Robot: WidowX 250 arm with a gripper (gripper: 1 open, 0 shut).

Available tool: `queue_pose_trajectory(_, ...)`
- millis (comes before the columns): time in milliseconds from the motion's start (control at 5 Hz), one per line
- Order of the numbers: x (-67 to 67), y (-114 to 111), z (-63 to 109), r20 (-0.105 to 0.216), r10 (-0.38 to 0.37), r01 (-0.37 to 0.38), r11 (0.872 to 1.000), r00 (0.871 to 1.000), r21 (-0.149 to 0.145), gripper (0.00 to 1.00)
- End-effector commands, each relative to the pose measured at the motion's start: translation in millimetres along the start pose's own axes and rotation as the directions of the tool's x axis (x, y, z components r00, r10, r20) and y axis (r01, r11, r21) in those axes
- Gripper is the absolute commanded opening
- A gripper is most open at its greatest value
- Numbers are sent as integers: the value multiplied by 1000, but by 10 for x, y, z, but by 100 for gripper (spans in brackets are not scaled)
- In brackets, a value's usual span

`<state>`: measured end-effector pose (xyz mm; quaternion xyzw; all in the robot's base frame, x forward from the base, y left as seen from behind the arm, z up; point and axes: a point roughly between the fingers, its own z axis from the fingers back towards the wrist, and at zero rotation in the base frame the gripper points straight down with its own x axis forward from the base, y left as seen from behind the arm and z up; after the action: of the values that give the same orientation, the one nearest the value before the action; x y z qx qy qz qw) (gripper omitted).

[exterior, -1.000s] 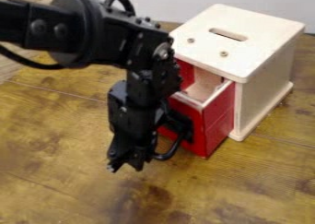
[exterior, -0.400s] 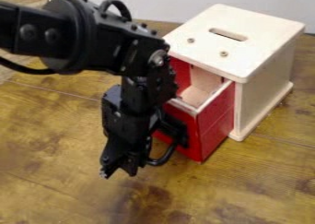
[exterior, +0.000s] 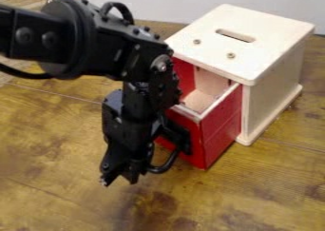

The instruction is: Open the drawer

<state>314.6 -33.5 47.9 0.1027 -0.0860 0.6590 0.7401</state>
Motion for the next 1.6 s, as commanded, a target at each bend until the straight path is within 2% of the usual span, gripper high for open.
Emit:
queue_pose_trajectory(0,408,102,-13,14,205,-206,978,979,32,0)
queue_pose_trajectory(400,560,161,-24,23,256,-257,965,966,48,0)
queue_pose_trajectory(800,734,238,-42,35,313,-314,947,949,66,0)
queue_pose_trajectory(1000,762,270,-39,42,310,-312,947,950,73,100)
queue_pose_trajectory(1200,758,273,-56,48,305,-308,948,951,77,0)
queue_pose_trajectory(1400,753,280,-48,50,306,-309,948,951,76,0)
